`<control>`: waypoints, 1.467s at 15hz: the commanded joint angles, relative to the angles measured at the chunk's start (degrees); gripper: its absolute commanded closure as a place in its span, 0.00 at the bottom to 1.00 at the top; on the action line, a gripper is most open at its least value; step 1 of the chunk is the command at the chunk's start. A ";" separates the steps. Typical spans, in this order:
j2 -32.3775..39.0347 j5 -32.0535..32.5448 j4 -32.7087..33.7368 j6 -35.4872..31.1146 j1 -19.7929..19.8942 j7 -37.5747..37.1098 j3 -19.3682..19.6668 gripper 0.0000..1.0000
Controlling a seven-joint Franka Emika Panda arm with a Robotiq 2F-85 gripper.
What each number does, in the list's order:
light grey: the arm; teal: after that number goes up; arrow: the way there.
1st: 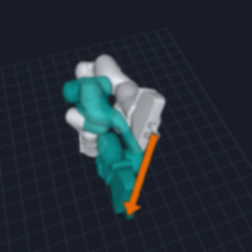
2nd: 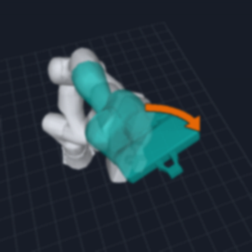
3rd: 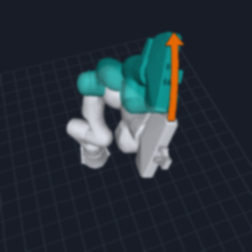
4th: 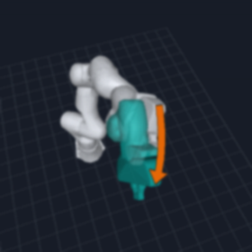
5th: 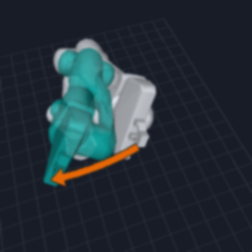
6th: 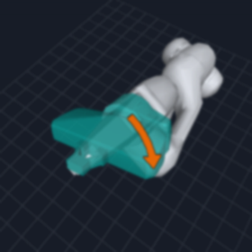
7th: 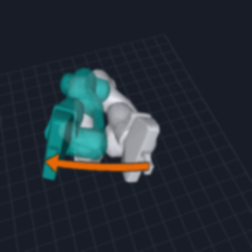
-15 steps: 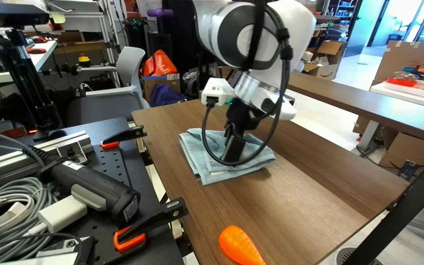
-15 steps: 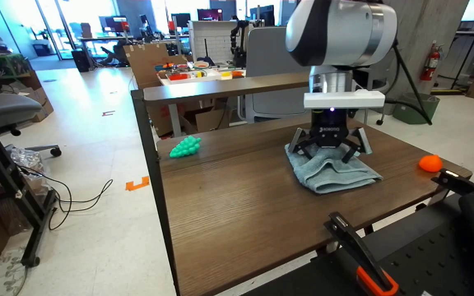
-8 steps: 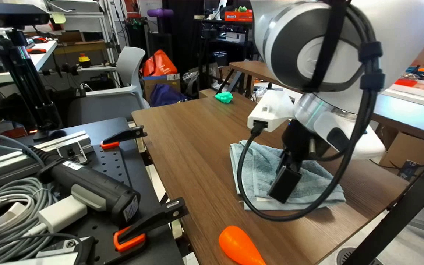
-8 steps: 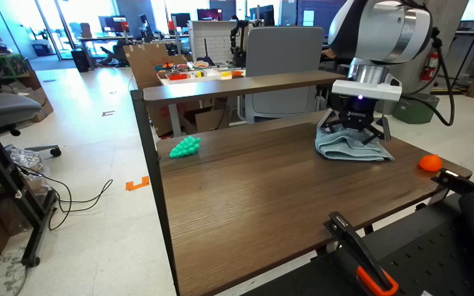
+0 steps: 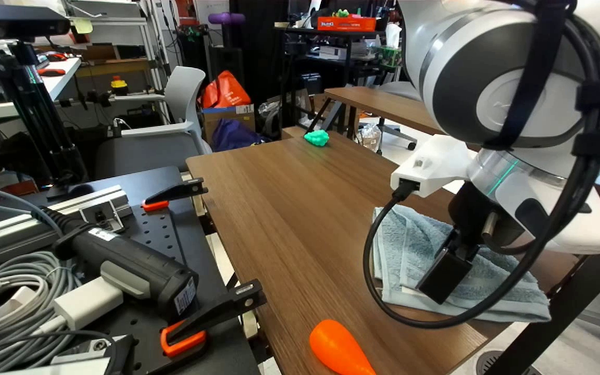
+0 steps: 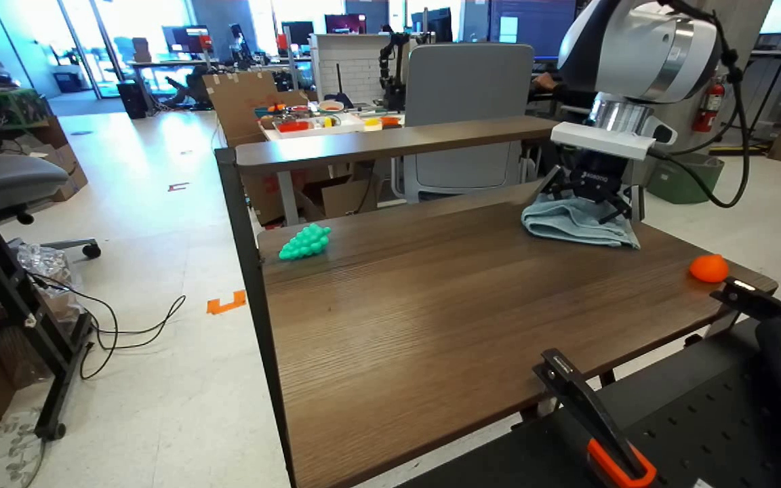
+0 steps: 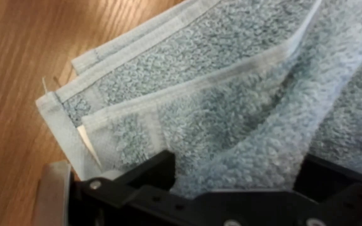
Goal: Wipe the table with the blue cloth
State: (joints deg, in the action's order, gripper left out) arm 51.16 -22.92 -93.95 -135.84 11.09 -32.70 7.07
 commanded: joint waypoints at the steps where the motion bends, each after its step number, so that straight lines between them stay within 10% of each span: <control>1: 6.88 -1.18 5.36 -6.40 -0.18 -2.13 0.72 0.00; 13: 10.68 -4.31 10.27 -15.14 2.91 -4.67 -3.08 0.00; 22: 14.80 -15.77 17.48 -11.18 14.46 22.96 -18.52 0.00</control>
State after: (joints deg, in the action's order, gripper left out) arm 58.70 -35.35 -82.63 -148.39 23.08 -19.93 -7.04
